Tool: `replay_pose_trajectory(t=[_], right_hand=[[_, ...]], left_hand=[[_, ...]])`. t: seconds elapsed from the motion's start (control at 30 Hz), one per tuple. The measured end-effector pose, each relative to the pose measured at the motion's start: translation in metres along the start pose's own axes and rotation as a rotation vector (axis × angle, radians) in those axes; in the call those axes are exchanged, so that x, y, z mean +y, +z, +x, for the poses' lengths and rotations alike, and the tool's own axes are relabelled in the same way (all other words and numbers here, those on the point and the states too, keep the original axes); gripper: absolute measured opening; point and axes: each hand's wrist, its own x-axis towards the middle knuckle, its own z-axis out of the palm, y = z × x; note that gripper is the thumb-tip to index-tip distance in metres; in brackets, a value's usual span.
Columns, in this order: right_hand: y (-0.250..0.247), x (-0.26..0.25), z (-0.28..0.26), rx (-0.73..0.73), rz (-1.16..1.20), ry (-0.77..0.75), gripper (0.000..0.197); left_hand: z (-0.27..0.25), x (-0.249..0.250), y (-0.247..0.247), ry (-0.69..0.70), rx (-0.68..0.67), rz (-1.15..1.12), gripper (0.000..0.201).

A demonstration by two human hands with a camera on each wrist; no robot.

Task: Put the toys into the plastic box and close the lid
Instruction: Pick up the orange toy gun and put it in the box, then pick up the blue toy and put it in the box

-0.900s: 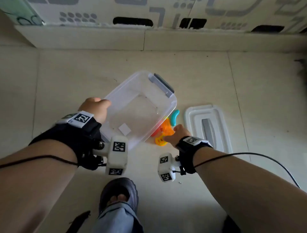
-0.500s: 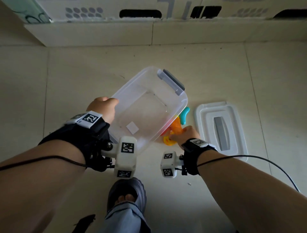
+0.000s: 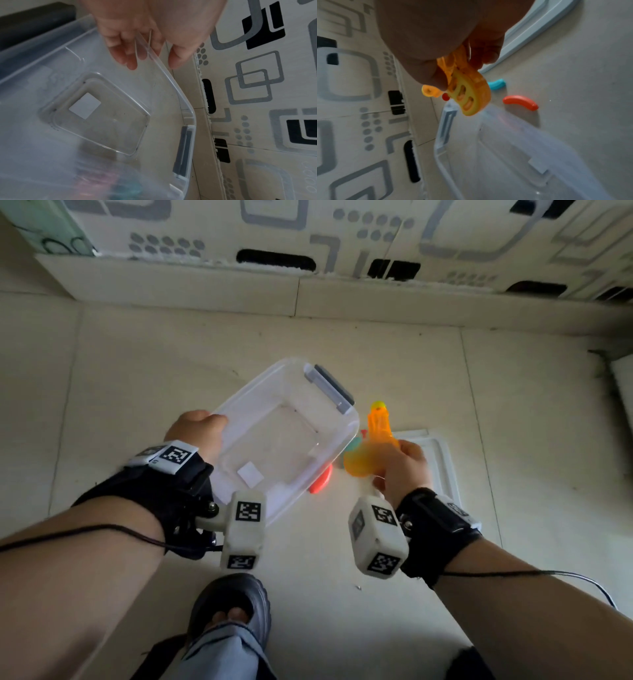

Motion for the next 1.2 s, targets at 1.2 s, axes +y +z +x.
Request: replay_pose_trajectory(t=[1.2], right_hand=[[0.042,0.034,0.062,-0.338,-1.254,-0.122,0.046]], left_hand=[[-0.001,-0.012,0.005,0.055,-0.068,-0.022,0.045]])
